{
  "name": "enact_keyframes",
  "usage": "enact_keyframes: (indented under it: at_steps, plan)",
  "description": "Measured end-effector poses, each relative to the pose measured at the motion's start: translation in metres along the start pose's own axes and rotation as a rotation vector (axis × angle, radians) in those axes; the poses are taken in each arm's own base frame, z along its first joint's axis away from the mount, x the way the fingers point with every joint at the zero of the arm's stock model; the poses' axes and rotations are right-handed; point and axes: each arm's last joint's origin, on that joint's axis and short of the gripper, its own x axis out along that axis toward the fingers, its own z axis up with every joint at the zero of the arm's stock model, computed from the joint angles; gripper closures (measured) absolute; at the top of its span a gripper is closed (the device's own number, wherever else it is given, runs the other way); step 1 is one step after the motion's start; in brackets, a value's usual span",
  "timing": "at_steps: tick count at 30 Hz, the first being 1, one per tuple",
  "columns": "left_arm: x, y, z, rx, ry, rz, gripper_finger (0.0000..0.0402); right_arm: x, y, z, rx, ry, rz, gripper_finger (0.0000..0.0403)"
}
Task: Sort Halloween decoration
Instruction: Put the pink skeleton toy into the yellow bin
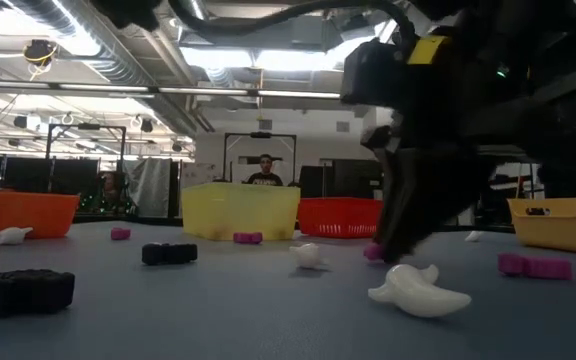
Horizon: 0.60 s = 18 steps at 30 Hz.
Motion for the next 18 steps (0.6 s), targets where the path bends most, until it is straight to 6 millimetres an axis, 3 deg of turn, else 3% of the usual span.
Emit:
enact_keyframes:
  at_steps: [7,14,18]
  plan:
    - [-0.008,-0.02,-0.011,-0.043,0.005,-0.054,0.0234,-0.013,-0.017,0.035,-0.108,-0.112,-0.083,0.0362]
    - [-0.014,-0.032,-0.018,-0.05,-0.028,-0.037,0.0234,-0.02,-0.068,0.069,-0.119,-0.242,-0.194,0.0362]
    - [-0.016,-0.035,-0.02,-0.037,-0.039,-0.031,0.0234,-0.018,-0.104,0.078,-0.075,-0.315,-0.244,0.0362]
